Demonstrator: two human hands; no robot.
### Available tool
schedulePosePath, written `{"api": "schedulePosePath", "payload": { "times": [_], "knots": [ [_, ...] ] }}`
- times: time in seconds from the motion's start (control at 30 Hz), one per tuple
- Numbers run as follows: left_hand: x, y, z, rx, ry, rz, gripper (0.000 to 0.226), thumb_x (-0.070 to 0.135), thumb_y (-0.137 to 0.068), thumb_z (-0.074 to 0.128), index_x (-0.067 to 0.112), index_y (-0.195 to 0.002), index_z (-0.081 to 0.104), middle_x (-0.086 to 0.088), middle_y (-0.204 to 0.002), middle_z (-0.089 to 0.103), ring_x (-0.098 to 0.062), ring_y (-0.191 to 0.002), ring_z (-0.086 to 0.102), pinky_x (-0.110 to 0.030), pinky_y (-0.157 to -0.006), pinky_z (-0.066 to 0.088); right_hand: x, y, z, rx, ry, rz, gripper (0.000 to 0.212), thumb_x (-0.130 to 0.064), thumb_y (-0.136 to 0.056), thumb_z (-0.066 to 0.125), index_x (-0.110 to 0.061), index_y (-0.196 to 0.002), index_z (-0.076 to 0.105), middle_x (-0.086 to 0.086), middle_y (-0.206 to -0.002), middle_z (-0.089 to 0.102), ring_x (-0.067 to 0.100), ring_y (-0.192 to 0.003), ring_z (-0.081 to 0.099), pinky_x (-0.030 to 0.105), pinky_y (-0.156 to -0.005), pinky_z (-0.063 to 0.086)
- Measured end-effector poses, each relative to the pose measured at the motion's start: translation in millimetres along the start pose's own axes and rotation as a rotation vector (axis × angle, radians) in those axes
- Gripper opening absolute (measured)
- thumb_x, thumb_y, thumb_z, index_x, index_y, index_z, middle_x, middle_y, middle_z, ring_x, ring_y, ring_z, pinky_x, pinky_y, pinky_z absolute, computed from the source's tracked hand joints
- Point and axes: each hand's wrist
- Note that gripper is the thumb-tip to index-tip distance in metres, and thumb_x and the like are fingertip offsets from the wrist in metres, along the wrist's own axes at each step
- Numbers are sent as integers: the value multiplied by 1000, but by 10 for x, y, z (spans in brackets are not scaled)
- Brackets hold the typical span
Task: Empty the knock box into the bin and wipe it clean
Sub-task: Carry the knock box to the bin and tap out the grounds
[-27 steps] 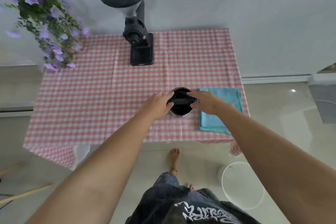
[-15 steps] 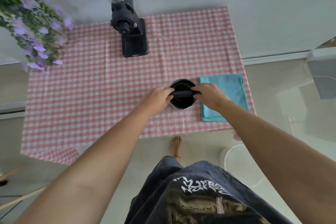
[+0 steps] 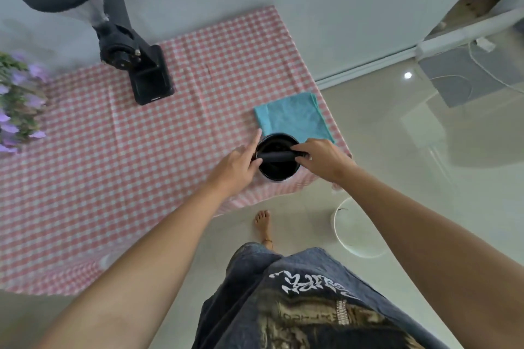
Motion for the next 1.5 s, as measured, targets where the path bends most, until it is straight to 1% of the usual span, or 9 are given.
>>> {"api": "schedulePosePath", "payload": {
  "times": [0.23, 0.37, 0.47, 0.63, 0.87, 1.0, 1.13, 1.3, 1.5],
  "knots": [
    [1087, -41, 955, -137, 97, -99, 56, 33, -114, 38, 6, -163, 34, -20, -162, 43, -36, -151, 40, -43, -119, 34, 898, 1288, 122, 105, -98, 134, 34, -19, -96, 61, -17, -129, 68, 11, -104, 68, 33, -99, 63, 38, -83, 47],
    [1819, -13, 1585, -216, 467, -222, 41, 28, -115, 40, -2, -119, 67, -33, -118, 65, -44, -116, 63, -40, -95, 47, 1519, 2093, 257, 147, -164, 231, 39, -22, -98, 59, -21, -136, 64, 8, -107, 67, 29, -101, 62, 34, -84, 46],
    [2190, -73, 2004, -364, 695, -322, 35, 33, -112, 50, 11, -133, 67, -15, -127, 68, -29, -121, 61, -44, -106, 50, 1966, 2624, 422, 168, -208, 294, 39, -23, -100, 59, -21, -138, 62, 5, -106, 66, 27, -100, 62, 28, -80, 40],
    [2431, -417, 2716, -728, 916, -435, 19, 38, -100, 68, 26, -115, 73, 8, -116, 73, -13, -121, 62, -37, -107, 51, 2703, 3116, 719, 199, -268, 383, 38, -25, -100, 58, -24, -137, 62, 1, -108, 65, 24, -100, 61, 26, -78, 37],
    [2245, -1206, 3738, -1022, 921, -457, 82, 55, -46, 103, 22, -116, 74, 6, -106, 80, -14, -101, 75, -36, -100, 57, 3709, 2978, 1540, 256, -328, 423, 38, -26, -98, 60, -27, -136, 63, -3, -105, 65, 20, -93, 60, 31, -76, 44],
    [1946, -1719, 4473, -1046, 863, -457, 97, 58, -43, 103, 21, -127, 70, 1, -121, 74, -22, -119, 65, -44, -117, 47, 4349, 2650, 2220, 243, -332, 409, 38, -27, -98, 60, -26, -136, 63, -3, -106, 65, 19, -92, 59, 28, -77, 42],
    [1543, -2080, 5118, -1056, 807, -480, 118, 55, -46, 103, 17, -149, 58, -8, -147, 62, -25, -126, 64, -39, -111, 51, 4789, 2305, 2943, 219, -366, 407, 38, -26, -99, 60, -28, -137, 62, -4, -108, 64, 14, -88, 54, 24, -76, 40],
    [1039, -2324, 5788, -1012, 714, -494, 65, 45, -67, 86, 19, -125, 73, -5, -131, 70, -21, -111, 72, -34, -103, 59, 5143, 1940, 3745, 207, -373, 424, 38, -25, -99, 60, -27, -137, 62, -5, -115, 66, 12, -90, 56, 17, -69, 36],
    [768, -2373, 6097, -1073, 634, -558, 63, 45, -71, 82, 17, -126, 69, -6, -131, 66, -21, -118, 63, -36, -114, 50, 5339, 1699, 4175, 190, -459, 404, 38, -19, -97, 63, -25, -135, 65, -2, -118, 69, 22, -100, 66, 44, -92, 54]
  ]
}}
Point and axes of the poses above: each hand's wrist, its own y-axis away from the middle knuckle, its own z-axis out of the palm, x = y × z
